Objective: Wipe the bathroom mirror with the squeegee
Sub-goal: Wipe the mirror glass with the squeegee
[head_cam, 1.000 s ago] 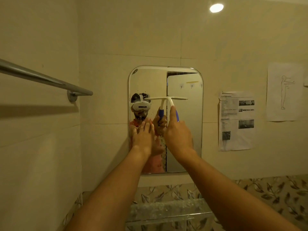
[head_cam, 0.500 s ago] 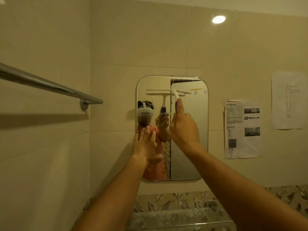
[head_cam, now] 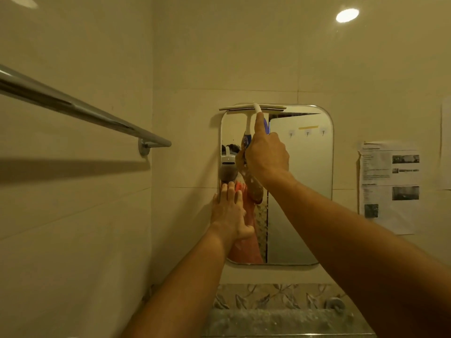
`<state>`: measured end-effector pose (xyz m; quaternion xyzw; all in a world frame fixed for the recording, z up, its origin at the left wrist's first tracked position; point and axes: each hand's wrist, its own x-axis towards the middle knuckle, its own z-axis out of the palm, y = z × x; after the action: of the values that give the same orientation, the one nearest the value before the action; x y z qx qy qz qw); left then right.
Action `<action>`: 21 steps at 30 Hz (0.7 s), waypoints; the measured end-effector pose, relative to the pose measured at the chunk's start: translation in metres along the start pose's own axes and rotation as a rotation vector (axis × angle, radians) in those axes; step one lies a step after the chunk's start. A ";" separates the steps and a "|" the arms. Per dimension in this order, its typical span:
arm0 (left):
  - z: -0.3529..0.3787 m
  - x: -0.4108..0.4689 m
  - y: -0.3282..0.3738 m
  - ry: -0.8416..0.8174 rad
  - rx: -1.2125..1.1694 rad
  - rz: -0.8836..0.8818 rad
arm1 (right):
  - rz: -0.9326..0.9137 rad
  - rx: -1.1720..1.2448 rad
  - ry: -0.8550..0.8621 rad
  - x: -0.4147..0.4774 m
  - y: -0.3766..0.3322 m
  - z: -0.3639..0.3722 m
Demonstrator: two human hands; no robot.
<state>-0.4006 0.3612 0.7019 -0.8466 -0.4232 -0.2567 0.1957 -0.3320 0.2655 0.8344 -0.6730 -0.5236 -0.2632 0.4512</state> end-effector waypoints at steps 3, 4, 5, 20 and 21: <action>0.002 0.001 -0.001 -0.026 0.011 -0.007 | -0.011 -0.023 0.018 -0.003 0.000 0.006; 0.002 0.002 -0.001 -0.031 0.018 -0.008 | -0.012 -0.026 0.020 -0.004 -0.001 0.006; 0.002 0.002 -0.002 -0.036 0.021 -0.008 | -0.010 -0.030 0.018 -0.004 -0.002 0.006; -0.011 -0.020 -0.001 0.045 -0.262 -0.018 | 0.049 -0.033 -0.068 -0.061 0.000 0.029; -0.009 -0.019 -0.003 0.076 -0.297 -0.010 | 0.059 -0.033 -0.082 -0.066 0.001 0.029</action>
<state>-0.4152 0.3456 0.6980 -0.8538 -0.3772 -0.3492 0.0827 -0.3557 0.2600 0.7662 -0.7056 -0.5173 -0.2306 0.4258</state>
